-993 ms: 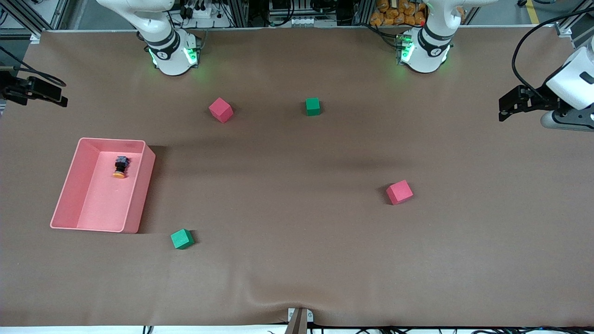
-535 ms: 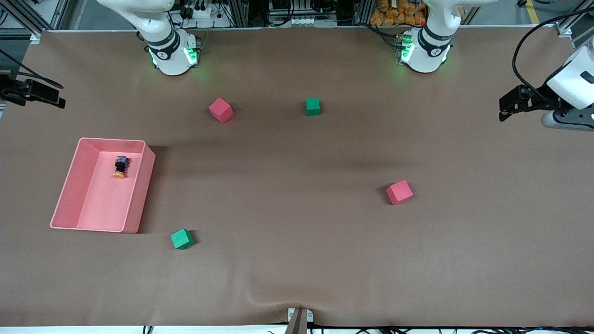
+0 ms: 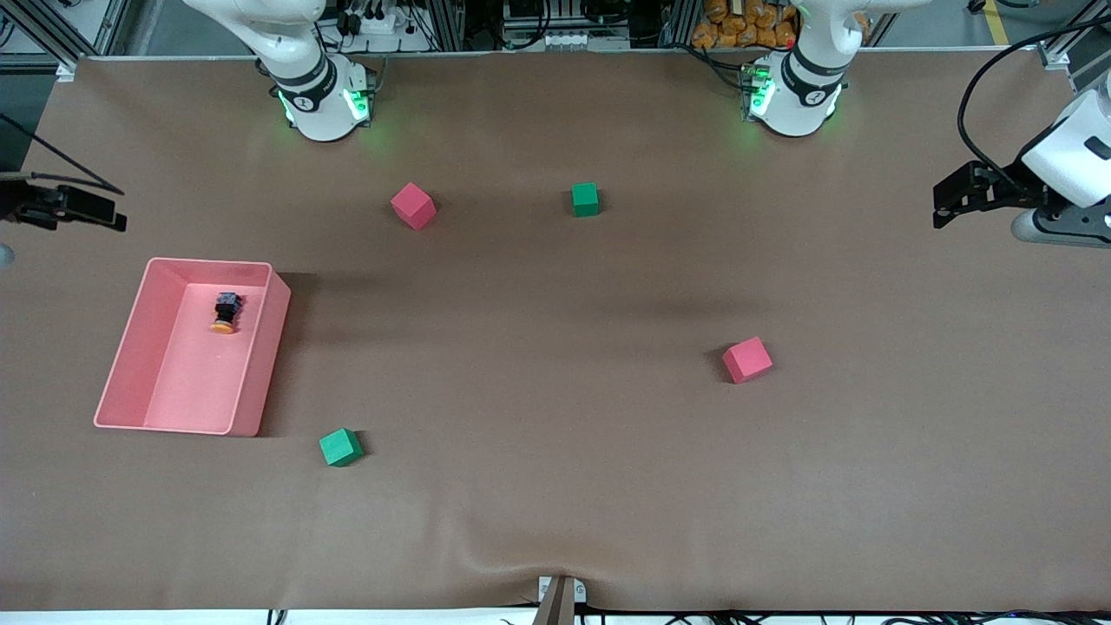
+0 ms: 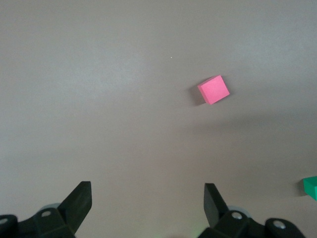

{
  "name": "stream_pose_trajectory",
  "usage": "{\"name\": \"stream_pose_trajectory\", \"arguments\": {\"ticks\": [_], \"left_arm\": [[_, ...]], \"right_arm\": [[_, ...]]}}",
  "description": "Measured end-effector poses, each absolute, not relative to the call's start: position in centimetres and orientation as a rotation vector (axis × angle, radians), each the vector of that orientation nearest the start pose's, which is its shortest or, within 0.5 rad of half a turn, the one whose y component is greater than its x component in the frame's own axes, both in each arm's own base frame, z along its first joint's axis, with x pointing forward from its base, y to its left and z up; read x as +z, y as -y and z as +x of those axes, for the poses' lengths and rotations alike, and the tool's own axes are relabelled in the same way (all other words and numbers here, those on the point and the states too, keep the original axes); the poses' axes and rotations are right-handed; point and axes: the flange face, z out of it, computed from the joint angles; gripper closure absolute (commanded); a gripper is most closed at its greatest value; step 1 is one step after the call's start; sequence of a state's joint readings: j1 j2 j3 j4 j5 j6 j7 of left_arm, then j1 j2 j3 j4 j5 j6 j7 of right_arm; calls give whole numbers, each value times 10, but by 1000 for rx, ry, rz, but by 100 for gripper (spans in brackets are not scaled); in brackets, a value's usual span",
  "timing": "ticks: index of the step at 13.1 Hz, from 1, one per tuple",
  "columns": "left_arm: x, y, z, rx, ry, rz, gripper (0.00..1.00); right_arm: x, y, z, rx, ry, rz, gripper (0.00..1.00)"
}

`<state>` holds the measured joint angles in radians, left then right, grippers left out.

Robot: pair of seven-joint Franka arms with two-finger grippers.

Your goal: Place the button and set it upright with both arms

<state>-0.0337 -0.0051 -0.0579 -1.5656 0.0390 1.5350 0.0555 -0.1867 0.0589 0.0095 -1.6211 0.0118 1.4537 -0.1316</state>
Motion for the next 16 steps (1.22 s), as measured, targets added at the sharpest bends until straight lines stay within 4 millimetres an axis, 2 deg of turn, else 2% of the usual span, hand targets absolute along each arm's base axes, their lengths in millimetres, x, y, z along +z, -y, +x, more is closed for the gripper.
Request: {"name": "stream_pose_trajectory", "arguments": {"ticks": [3, 7, 10, 12, 14, 16], "left_arm": [[626, 45, 548, 41, -225, -3094, 0], [626, 45, 548, 42, -225, -3094, 0], [626, 45, 548, 42, -223, -3094, 0], [625, 45, 548, 44, -223, -3094, 0], [625, 45, 549, 46, -222, -3094, 0], [624, 44, 549, 47, -221, -3094, 0]], "right_arm": [[502, 135, 565, 393, -68, -3047, 0], [434, 143, 584, 374, -63, -3053, 0], [382, 146, 578, 309, -67, -3082, 0], [342, 145, 567, 255, -71, -3095, 0], [303, 143, 552, 260, -75, -3094, 0], [270, 151, 543, 282, -100, -3086, 0]]}}
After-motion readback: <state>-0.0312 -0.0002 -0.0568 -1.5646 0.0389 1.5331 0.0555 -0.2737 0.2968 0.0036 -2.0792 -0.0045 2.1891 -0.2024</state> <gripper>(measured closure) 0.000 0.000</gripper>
